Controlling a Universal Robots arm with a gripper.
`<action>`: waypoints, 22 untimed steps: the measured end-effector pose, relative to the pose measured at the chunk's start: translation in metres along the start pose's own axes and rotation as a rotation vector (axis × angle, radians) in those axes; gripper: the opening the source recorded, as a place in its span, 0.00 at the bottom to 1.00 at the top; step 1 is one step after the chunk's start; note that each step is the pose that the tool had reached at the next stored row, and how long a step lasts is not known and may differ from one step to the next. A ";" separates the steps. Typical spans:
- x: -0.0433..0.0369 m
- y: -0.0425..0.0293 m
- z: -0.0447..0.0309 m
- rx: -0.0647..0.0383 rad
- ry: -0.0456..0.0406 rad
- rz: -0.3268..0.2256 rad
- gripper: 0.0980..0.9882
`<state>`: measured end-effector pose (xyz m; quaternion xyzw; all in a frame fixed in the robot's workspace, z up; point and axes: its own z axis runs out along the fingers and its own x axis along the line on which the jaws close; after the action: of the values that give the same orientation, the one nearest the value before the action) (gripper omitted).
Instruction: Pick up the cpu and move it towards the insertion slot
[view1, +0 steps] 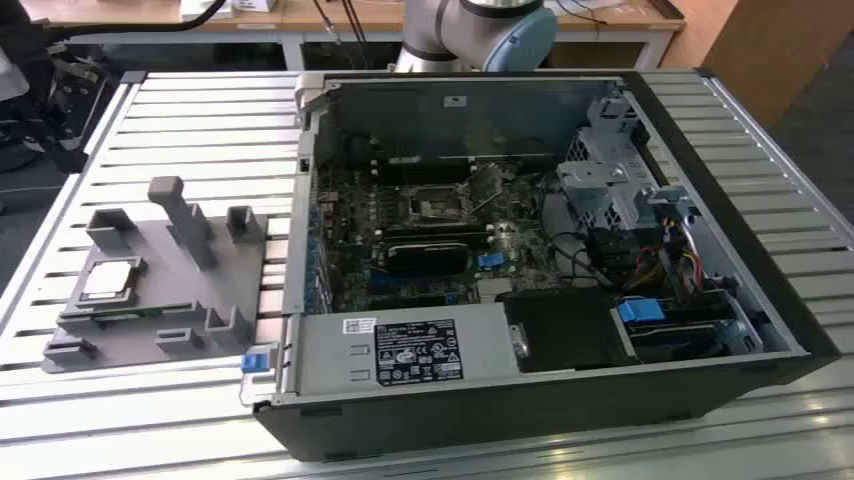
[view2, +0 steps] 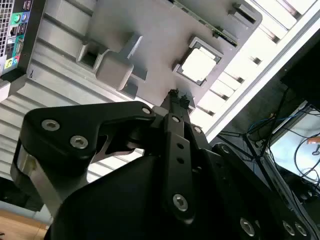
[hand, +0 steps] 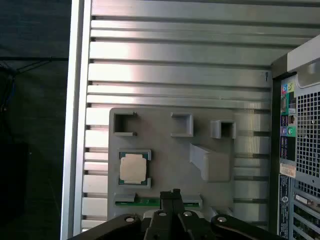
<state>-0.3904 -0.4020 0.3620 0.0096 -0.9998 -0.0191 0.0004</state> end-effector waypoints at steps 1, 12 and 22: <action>0.0000 0.0000 0.0000 0.000 0.0000 0.000 0.01; 0.0064 0.0001 0.0003 0.000 0.0001 0.000 0.01; 0.0140 -0.0001 0.0036 0.001 0.0001 0.000 0.01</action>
<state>-0.4044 -0.4023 0.3584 0.0095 -0.9998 -0.0185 0.0005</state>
